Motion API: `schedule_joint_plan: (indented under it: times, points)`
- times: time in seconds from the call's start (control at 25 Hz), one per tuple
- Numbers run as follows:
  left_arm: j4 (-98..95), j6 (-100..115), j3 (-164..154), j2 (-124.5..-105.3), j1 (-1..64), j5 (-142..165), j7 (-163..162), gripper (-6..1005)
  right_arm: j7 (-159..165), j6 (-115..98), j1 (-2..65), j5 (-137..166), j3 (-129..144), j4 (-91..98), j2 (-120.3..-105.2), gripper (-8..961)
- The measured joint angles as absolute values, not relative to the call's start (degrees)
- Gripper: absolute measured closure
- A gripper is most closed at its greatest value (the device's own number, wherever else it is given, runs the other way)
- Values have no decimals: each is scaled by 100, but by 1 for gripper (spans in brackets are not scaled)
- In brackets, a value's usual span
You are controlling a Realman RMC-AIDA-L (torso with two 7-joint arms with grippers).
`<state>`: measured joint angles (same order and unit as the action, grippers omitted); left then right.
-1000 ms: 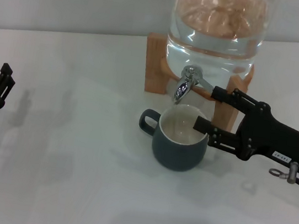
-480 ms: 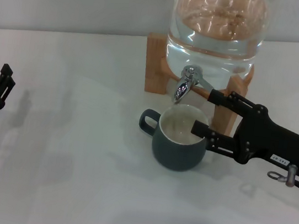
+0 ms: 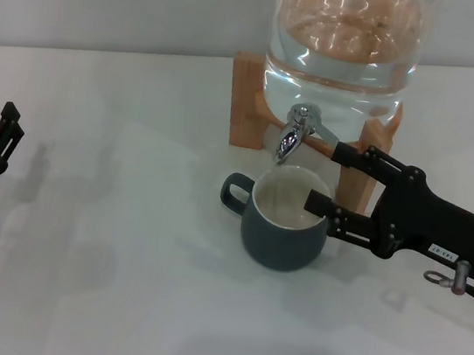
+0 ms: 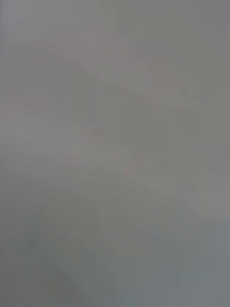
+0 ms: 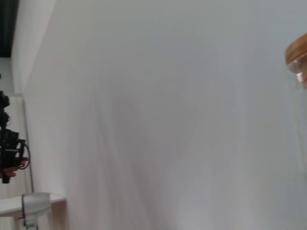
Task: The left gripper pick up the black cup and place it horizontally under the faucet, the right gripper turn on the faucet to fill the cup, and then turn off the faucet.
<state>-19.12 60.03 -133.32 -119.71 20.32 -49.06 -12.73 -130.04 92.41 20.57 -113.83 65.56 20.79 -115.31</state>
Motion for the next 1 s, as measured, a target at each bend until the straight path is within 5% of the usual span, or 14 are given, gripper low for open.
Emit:
schedule_joint_plan:
  times: [1.0]
  points:
    - [-1944, 6004, -13421, -11970, 1960, -4941, -1275, 229, -13029, 8933, 2171, -11479, 6571, 2017, -11540, 111]
